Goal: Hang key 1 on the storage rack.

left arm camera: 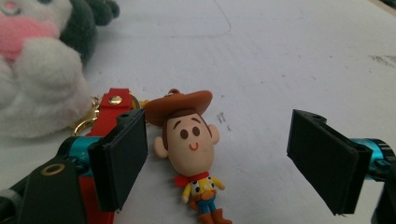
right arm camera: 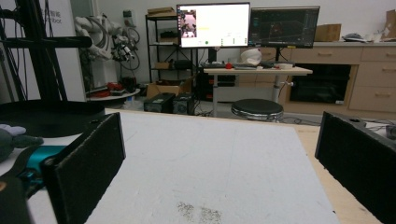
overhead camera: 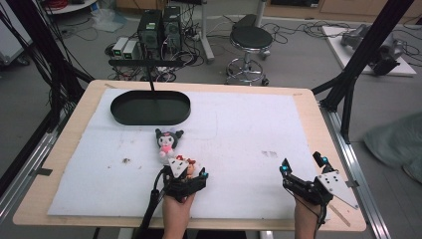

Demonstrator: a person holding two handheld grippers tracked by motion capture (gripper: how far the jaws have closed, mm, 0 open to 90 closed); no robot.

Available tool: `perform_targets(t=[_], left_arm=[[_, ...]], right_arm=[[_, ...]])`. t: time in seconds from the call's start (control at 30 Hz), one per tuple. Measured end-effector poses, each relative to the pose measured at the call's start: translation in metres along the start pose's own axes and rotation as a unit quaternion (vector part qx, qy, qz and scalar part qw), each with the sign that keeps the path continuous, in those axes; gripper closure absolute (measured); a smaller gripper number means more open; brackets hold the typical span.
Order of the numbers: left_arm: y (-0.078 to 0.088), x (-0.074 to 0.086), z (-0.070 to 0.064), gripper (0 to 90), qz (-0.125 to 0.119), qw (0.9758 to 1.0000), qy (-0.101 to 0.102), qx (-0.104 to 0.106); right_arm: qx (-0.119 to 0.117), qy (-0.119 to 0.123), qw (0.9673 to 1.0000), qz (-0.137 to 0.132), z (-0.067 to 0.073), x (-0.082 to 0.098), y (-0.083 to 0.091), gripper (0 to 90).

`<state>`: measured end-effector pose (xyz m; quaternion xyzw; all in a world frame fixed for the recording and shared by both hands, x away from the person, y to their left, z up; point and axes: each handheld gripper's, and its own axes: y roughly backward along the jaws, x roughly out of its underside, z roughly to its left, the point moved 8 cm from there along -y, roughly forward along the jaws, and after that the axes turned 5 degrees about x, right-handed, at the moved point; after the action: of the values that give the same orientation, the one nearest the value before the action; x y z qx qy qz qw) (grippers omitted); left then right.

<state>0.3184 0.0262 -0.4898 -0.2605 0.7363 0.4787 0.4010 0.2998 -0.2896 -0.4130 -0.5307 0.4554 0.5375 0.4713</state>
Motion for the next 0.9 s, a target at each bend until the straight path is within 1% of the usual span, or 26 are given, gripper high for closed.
perform_targets(t=[0.07,0.1,0.13,0.17,0.2,0.23,0.27,0.3,0.4,0.47,0.5,0.53,0.57,0.6,0.63,0.67,0.73,0.9], left_arm=[[-0.0019,0.0013,0.0016,20.7,0.013,0.9999,0.008,-0.002],[-0.0019,0.0013,0.0016,21.1,0.013,0.9999,0.008,-0.002],[-0.0031,0.0018,0.0023,21.1,0.019,0.9998,0.010,-0.002],[-0.0052,0.0028,0.0034,21.5,0.030,0.9994,0.015,-0.006],[-0.0059,0.0034,0.0037,21.6,0.035,0.9992,0.015,-0.007],[-0.0059,0.0034,0.0037,22.1,0.035,0.9992,0.015,-0.007],[-0.0071,0.0039,0.0043,22.7,0.042,0.9990,0.011,-0.013],[-0.0076,0.0041,0.0043,22.7,0.044,0.9989,0.009,-0.015],[-0.0081,0.0040,0.0045,24.1,0.045,0.9987,0.006,-0.020],[-0.0090,0.0041,0.0043,24.6,0.050,0.9983,-0.004,-0.029],[-0.0090,0.0041,0.0043,24.7,0.050,0.9983,-0.004,-0.029],[-0.0098,0.0044,0.0037,25.3,0.054,0.9978,-0.014,-0.037],[-0.0098,0.0044,0.0037,25.8,0.054,0.9978,-0.014,-0.037],[-0.0103,0.0046,0.0032,26.1,0.057,0.9972,-0.022,-0.044],[-0.0103,0.0046,0.0032,26.6,0.057,0.9972,-0.022,-0.044],[-0.0107,0.0046,0.0032,27.5,0.057,0.9967,-0.025,-0.052],[-0.0106,0.0046,0.0035,29.3,0.058,0.9966,-0.027,-0.053],[-0.0100,0.0047,0.0055,35.2,0.059,0.9955,-0.033,-0.066]], right_arm=[[0.001,-0.003,1.0000,0.002,-0.0001,0.0002,0.0003,0.8],[0.001,-0.003,1.0000,0.002,-0.0001,0.0002,0.0003,0.8],[0.001,-0.004,1.0000,0.002,0.0000,0.0001,0.0004,0.8],[0.002,-0.005,1.0000,0.001,-0.0004,-0.0003,0.0005,0.8],[0.002,-0.003,1.0000,-0.001,-0.0008,-0.0006,0.0005,0.8],[0.002,-0.003,1.0000,-0.001,-0.0008,-0.0007,0.0005,0.7],[0.002,-0.003,1.0000,-0.001,-0.0009,-0.0007,0.0006,0.8],[0.002,-0.004,1.0000,-0.001,-0.0009,-0.0008,0.0007,0.8],[0.002,-0.007,1.0000,0.000,-0.0007,-0.0008,0.0005,0.8],[0.002,-0.006,1.0000,-0.001,-0.0004,-0.0007,0.0002,0.8],[0.001,-0.008,1.0000,0.000,0.0003,-0.0007,0.0004,0.7],[0.000,-0.006,1.0000,-0.001,0.0004,-0.0010,0.0001,0.8],[0.001,-0.007,1.0000,0.000,0.0007,-0.0010,0.0002,0.8],[0.001,-0.006,1.0000,0.000,0.0008,-0.0011,0.0003,0.8],[0.001,-0.007,1.0000,0.000,0.0012,-0.0012,0.0004,0.8],[0.001,-0.007,1.0000,0.001,0.0012,-0.0012,0.0005,0.8],[0.002,-0.007,1.0000,-0.001,0.0008,-0.0018,0.0005,0.8],[0.001,-0.015,0.9999,0.001,0.0012,-0.0019,0.0013,0.8]])
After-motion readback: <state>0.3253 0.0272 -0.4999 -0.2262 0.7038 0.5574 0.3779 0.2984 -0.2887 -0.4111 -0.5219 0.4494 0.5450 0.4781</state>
